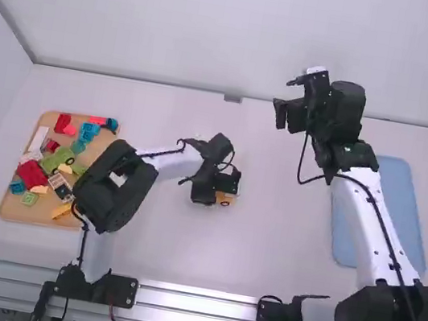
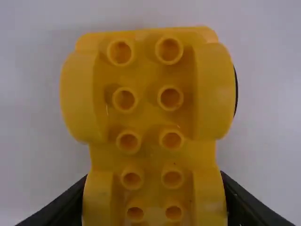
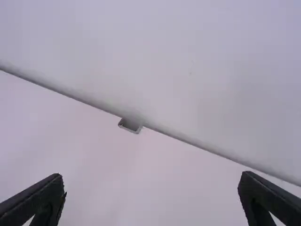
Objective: Assemble lego blocks to make yellow taxi
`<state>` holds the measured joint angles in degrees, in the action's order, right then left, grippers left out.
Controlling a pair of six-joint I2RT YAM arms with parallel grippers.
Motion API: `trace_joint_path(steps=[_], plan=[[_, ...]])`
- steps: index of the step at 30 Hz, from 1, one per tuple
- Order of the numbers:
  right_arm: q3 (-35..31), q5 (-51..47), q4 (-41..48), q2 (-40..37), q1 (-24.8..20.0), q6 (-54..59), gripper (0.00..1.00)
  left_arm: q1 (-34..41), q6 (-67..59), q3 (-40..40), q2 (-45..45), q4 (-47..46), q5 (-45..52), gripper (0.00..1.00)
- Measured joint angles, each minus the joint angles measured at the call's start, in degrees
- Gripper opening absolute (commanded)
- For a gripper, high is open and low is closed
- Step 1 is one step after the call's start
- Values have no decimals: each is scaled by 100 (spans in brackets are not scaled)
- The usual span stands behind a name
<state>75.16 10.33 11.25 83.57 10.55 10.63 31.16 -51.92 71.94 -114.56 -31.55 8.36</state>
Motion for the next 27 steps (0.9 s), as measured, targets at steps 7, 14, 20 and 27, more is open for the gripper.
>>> trace_joint_path(steps=[7, 14, 20, 27], plan=[[0, 0, -2, 0, 0, 4, 98, -2, -17, 0, -9, 66, -26, 70], [0, 0, -2, 0, 0, 11, 98, -2, -138, 0, -9, 57, -125, 99], [0, 0, -13, 0, 0, 7, 98, -20, 254, 59, 74, -87, -444, 99], [0, 2, -31, 0, 0, 13, 98, -562, 643, 264, 1305, -520, -400, 99]])
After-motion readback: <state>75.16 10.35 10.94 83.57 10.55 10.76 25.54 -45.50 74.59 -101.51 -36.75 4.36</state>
